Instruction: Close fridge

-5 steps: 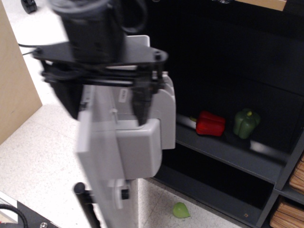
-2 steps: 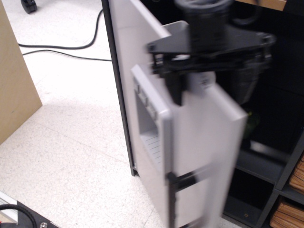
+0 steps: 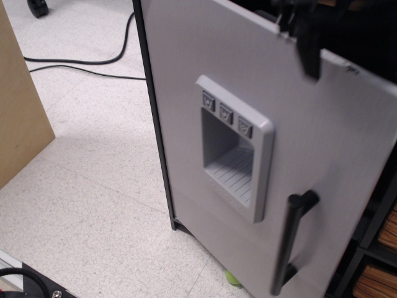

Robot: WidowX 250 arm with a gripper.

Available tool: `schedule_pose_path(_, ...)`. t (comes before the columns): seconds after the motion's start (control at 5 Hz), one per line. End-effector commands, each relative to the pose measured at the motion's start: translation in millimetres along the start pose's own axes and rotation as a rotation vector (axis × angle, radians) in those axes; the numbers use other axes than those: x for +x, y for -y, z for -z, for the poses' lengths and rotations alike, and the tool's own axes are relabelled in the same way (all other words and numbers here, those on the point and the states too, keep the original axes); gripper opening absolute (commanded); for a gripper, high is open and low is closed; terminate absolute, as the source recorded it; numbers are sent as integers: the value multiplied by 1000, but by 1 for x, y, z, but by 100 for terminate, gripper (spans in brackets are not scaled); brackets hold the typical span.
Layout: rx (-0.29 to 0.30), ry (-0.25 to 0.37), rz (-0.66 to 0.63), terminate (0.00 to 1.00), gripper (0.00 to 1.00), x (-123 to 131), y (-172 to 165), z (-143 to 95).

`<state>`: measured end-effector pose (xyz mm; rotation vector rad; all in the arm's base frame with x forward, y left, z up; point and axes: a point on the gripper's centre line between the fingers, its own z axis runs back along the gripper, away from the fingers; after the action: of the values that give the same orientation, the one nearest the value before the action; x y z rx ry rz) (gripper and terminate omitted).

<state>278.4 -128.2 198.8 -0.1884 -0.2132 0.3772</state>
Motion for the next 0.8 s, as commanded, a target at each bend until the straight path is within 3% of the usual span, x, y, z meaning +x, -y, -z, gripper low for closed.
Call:
schedule_pose_path(0.0, -22, 40, 118, 0, 100, -16, -29, -34)
schedule_pose_path(0.2, 81, 31, 190, 0, 100, -30, -50, 9)
schedule_pose_path(0.4, 139, -17, 293, 0, 100, -35, -59, 55)
schedule_pose_path(0.6, 125, 3, 351, 0, 100, -35, -60, 83)
